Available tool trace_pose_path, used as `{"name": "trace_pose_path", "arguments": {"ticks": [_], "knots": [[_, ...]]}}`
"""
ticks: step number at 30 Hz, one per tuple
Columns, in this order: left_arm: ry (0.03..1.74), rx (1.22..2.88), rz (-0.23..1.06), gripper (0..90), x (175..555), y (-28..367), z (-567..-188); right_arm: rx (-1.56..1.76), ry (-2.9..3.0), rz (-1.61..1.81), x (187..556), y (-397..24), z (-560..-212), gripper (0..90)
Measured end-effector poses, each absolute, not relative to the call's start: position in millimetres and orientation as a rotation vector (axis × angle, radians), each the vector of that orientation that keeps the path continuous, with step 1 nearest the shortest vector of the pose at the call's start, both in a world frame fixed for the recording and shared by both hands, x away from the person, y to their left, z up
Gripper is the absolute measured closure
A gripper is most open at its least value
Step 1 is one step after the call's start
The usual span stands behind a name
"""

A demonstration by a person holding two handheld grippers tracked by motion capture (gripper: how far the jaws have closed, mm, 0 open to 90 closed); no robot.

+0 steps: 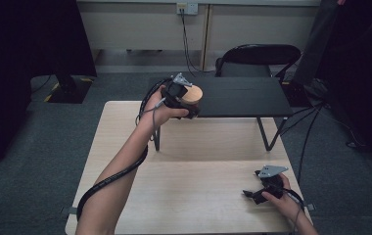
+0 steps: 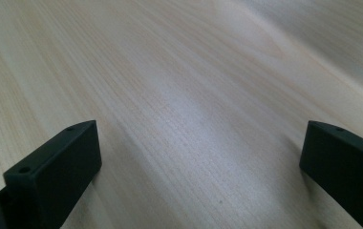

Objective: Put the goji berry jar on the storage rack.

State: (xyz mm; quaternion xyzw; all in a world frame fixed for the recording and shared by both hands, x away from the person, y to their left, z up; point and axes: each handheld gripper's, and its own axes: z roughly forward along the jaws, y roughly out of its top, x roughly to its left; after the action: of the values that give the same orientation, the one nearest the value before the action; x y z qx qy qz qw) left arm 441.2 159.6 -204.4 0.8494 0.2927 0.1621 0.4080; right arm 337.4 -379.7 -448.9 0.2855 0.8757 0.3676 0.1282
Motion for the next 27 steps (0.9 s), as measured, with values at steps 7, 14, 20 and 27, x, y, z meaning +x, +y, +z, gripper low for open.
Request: {"name": "trace_pose_path", "arguments": {"ticks": [7,14,20,27], "knots": [[0.793,2.125,0.421,25.6,458.0,149.4,-209.8,0.83,2.547,1.07,337.4,-379.7,-448.9,0.0],[0.844,2.118,0.435,25.5,470.6,145.1,-215.4,0.83,2.549,1.067,337.6,-379.7,-448.6,0.0],[0.858,2.124,0.445,25.5,476.6,141.6,-220.4,0.83,2.549,1.068,337.6,-379.7,-448.6,0.0],[0.887,2.095,0.441,25.5,481.0,140.1,-227.8,0.83,2.549,1.068,337.6,-379.7,-448.6,0.0]]}}
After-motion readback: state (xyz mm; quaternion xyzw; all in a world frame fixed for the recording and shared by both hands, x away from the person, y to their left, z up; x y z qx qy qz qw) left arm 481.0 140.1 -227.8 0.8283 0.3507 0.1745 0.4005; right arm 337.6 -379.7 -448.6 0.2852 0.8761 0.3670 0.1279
